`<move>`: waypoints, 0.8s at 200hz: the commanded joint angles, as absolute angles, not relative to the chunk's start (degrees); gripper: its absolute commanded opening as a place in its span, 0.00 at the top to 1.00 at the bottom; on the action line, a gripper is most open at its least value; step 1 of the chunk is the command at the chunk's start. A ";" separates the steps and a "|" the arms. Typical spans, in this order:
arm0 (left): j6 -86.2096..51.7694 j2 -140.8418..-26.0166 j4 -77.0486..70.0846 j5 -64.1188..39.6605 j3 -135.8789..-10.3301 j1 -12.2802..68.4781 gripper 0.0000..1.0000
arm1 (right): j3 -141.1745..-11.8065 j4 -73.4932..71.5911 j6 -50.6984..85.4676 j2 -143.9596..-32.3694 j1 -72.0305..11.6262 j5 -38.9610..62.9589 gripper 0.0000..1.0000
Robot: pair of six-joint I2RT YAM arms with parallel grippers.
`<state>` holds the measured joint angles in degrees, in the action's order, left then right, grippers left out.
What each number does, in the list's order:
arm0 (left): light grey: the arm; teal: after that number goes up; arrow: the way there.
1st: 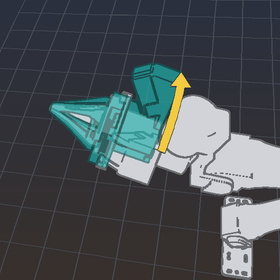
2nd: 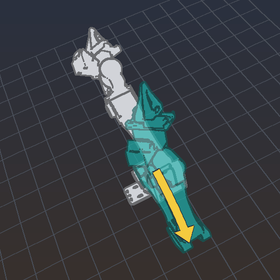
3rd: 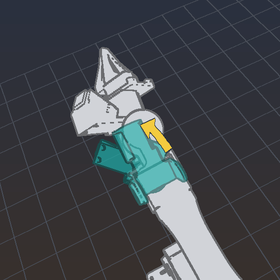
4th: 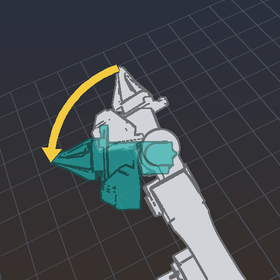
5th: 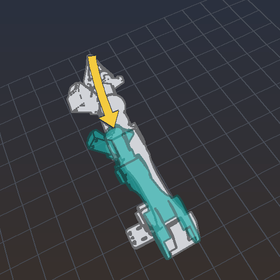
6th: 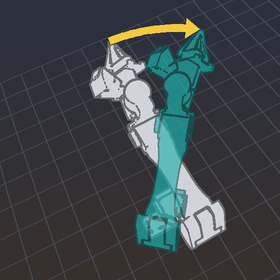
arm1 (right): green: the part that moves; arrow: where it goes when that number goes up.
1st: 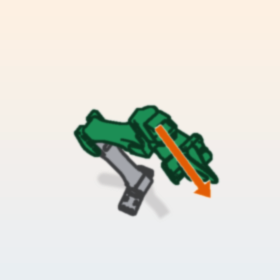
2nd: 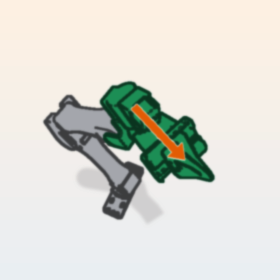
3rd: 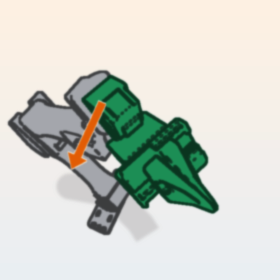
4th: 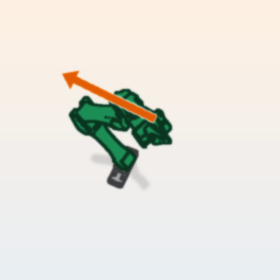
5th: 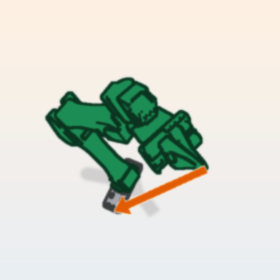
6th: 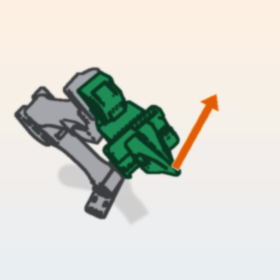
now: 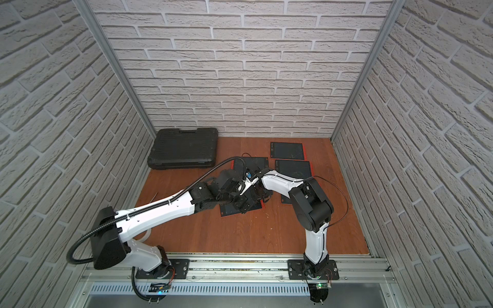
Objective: Place the stylus back onto the writing tablet
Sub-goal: Adjust the stylus on the writing tablet.
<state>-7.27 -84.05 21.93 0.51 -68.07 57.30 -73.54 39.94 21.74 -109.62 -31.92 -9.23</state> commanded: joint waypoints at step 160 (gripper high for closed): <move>-6.39 -84.45 19.33 -0.28 -68.62 57.83 0.02 | -71.89 38.14 22.68 -106.67 -30.50 -7.12 0.95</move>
<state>-7.22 -84.07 21.21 0.32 -68.07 57.45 -72.53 38.92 22.24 -107.74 -30.63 -6.96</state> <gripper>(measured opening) 0.980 0.061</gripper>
